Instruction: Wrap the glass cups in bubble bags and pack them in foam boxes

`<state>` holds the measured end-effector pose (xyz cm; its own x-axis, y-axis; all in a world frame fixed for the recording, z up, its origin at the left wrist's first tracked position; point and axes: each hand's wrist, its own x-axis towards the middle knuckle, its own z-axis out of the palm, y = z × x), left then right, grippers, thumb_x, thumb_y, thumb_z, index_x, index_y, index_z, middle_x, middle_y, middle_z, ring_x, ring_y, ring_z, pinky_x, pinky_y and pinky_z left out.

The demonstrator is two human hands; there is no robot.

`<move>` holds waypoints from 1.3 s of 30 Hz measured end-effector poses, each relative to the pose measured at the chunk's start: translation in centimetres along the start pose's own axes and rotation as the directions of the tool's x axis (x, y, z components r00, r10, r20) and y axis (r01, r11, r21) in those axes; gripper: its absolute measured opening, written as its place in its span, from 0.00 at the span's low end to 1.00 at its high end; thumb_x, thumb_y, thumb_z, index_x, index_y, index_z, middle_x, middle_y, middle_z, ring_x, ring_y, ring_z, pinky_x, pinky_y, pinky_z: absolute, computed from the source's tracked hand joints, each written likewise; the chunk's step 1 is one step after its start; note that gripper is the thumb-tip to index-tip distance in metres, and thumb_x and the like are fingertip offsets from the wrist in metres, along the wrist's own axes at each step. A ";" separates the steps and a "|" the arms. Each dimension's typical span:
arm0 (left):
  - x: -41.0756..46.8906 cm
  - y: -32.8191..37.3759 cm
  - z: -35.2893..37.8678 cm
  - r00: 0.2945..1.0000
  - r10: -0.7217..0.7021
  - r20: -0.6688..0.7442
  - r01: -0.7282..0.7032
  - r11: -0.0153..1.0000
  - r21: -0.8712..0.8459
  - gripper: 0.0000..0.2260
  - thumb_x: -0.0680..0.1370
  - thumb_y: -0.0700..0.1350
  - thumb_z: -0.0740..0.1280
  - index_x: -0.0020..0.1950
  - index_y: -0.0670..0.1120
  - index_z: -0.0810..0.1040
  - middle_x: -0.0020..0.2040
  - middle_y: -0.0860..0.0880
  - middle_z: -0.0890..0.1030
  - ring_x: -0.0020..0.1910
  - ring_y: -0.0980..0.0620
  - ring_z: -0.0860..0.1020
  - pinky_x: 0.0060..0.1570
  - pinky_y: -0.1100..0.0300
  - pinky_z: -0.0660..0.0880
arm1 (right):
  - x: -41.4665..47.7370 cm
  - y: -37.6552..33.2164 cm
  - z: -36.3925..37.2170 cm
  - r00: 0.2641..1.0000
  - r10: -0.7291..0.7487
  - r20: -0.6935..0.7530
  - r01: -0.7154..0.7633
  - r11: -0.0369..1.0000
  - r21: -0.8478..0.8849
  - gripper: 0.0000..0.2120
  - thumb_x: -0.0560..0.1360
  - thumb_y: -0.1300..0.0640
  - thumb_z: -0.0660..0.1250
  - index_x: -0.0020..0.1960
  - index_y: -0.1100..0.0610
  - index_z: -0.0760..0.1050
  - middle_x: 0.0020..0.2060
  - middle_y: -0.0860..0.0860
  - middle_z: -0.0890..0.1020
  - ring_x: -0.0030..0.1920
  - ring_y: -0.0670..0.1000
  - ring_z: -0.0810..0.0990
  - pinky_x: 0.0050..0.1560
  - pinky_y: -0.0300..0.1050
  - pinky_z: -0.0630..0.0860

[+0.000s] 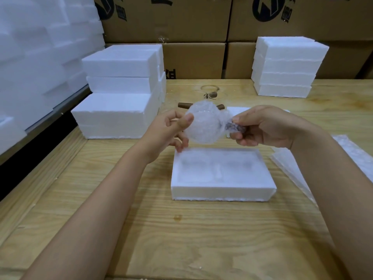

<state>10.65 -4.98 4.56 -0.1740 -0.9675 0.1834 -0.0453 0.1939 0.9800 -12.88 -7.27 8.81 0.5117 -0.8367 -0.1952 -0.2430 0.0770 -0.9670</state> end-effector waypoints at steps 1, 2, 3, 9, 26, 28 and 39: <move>0.0 -0.1 0.0 1.000 0.004 -0.001 -0.004 1.000 0.009 0.37 0.54 0.72 0.75 0.44 0.42 0.72 0.33 0.45 0.77 0.25 0.51 0.76 0.22 0.63 0.71 | 0.0 0.1 -0.1 0.999 0.028 0.028 -0.028 0.999 0.027 0.07 0.79 0.64 0.55 0.45 0.63 0.69 0.29 0.55 0.72 0.26 0.50 0.71 0.25 0.38 0.67; 0.0 -0.1 0.0 1.000 0.014 -0.004 -0.013 1.000 0.015 0.39 0.53 0.73 0.74 0.43 0.42 0.71 0.31 0.47 0.77 0.23 0.52 0.75 0.21 0.64 0.70 | 0.1 0.3 -0.2 0.998 0.047 0.051 -0.050 0.997 0.056 0.07 0.79 0.64 0.55 0.45 0.63 0.69 0.28 0.55 0.72 0.26 0.50 0.70 0.24 0.37 0.66; 0.1 -0.2 0.1 1.000 0.025 -0.005 -0.025 0.999 0.020 0.39 0.52 0.74 0.73 0.42 0.42 0.70 0.28 0.49 0.77 0.22 0.52 0.74 0.21 0.64 0.69 | 0.1 0.5 -0.2 0.996 0.060 0.070 -0.066 0.995 0.076 0.08 0.79 0.63 0.54 0.44 0.63 0.69 0.28 0.54 0.72 0.26 0.50 0.69 0.24 0.37 0.66; 0.0 -0.3 0.0 0.998 0.066 -0.015 -0.064 0.996 0.067 0.46 0.53 0.76 0.71 0.47 0.36 0.73 0.28 0.45 0.76 0.22 0.53 0.75 0.22 0.63 0.68 | 0.5 1.0 -0.4 0.986 0.091 0.138 -0.111 0.983 0.146 0.11 0.80 0.62 0.53 0.45 0.63 0.73 0.28 0.53 0.70 0.27 0.49 0.68 0.24 0.36 0.66; 0.0 0.2 -1.1 0.999 0.046 0.029 -0.032 0.926 -0.377 0.20 0.72 0.32 0.66 0.59 0.50 0.79 0.56 0.47 0.82 0.48 0.48 0.83 0.44 0.58 0.80 | 1.5 2.2 0.3 0.948 -0.301 -0.103 0.319 0.898 0.305 0.15 0.67 0.64 0.66 0.54 0.63 0.77 0.37 0.52 0.83 0.28 0.45 0.76 0.30 0.32 0.73; 0.0 0.3 -1.0 0.999 0.046 0.002 -0.042 0.924 -0.381 0.20 0.73 0.27 0.64 0.54 0.50 0.82 0.59 0.44 0.81 0.51 0.46 0.83 0.44 0.59 0.81 | 1.5 2.3 0.4 0.946 -0.299 -0.122 0.323 0.880 0.347 0.18 0.65 0.67 0.67 0.55 0.62 0.78 0.33 0.51 0.82 0.30 0.46 0.78 0.33 0.32 0.76; -0.1 0.1 -0.8 0.993 0.111 -0.037 -0.116 0.938 -0.327 0.20 0.72 0.25 0.64 0.34 0.49 0.82 0.59 0.46 0.81 0.55 0.47 0.82 0.43 0.55 0.80 | 1.3 2.2 0.6 0.948 -0.304 -0.091 0.316 0.879 0.358 0.17 0.61 0.71 0.66 0.40 0.53 0.86 0.39 0.50 0.86 0.41 0.48 0.85 0.40 0.36 0.80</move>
<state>11.48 -5.04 4.73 -0.1419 -0.9454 0.2933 0.2998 0.2414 0.9230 -12.25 -7.91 6.32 0.4845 -0.8660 0.1238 0.2433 -0.0026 -0.9700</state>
